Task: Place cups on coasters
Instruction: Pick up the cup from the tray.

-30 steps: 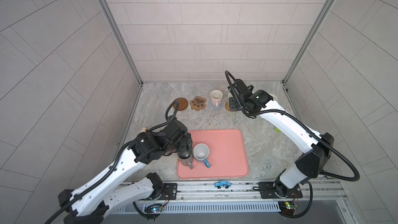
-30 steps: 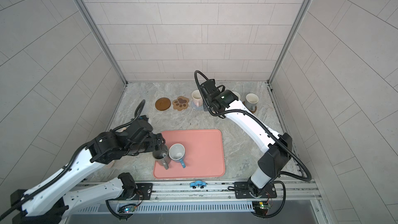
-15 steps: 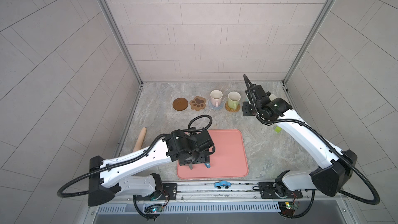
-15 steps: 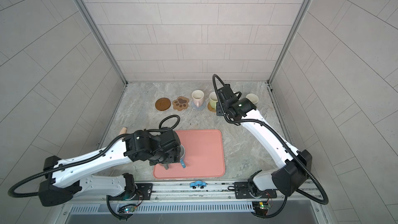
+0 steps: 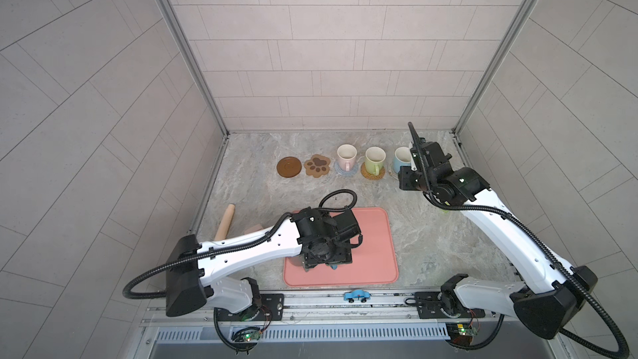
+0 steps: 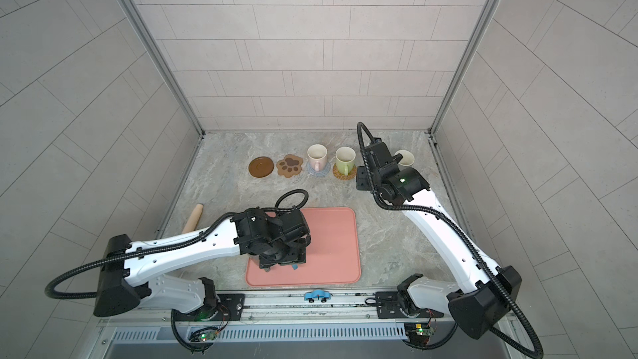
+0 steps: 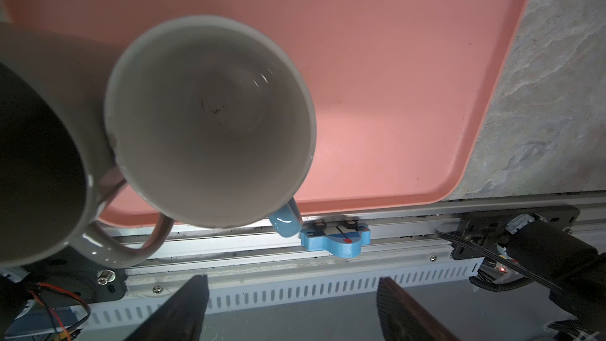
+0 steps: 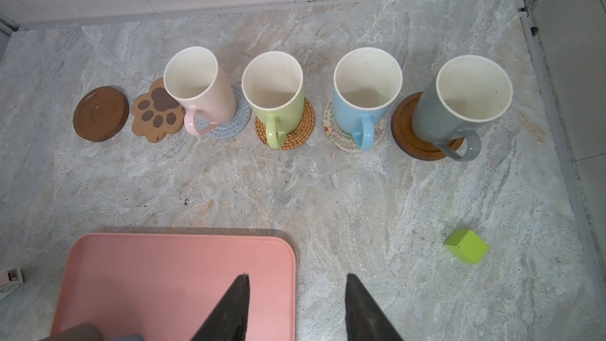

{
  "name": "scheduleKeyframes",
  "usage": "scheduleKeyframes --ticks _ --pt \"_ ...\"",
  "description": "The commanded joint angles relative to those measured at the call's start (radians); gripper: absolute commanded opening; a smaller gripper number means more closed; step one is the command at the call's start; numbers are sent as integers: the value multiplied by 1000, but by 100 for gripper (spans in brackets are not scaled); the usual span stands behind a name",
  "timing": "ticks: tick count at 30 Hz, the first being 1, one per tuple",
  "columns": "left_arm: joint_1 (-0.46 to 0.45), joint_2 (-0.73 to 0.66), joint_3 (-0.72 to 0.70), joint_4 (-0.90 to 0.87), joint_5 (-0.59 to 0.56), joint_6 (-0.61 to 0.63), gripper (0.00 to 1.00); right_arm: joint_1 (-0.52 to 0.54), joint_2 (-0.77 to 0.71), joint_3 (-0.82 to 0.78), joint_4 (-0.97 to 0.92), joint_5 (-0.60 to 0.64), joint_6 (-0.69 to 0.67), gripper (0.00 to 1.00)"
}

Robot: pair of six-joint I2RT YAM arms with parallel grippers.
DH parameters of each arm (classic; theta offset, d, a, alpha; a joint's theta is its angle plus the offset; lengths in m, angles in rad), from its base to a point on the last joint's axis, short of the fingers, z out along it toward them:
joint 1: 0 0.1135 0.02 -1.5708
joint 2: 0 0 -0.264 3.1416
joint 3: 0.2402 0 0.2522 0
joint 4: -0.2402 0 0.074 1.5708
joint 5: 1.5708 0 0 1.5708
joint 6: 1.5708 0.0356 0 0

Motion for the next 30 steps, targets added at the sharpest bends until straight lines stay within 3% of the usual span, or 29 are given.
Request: scheduleKeyframes --ticks 1,9,30 --pt "-4 19 -19 3 -4 -23 87 -10 -38 -15 2 -2 -6 50" --pt "0 72 -21 4 -31 0 86 -21 -73 -62 0 -3 9 50" --pt "35 145 -31 -9 -107 120 72 -28 -96 -109 -14 14 50 50"
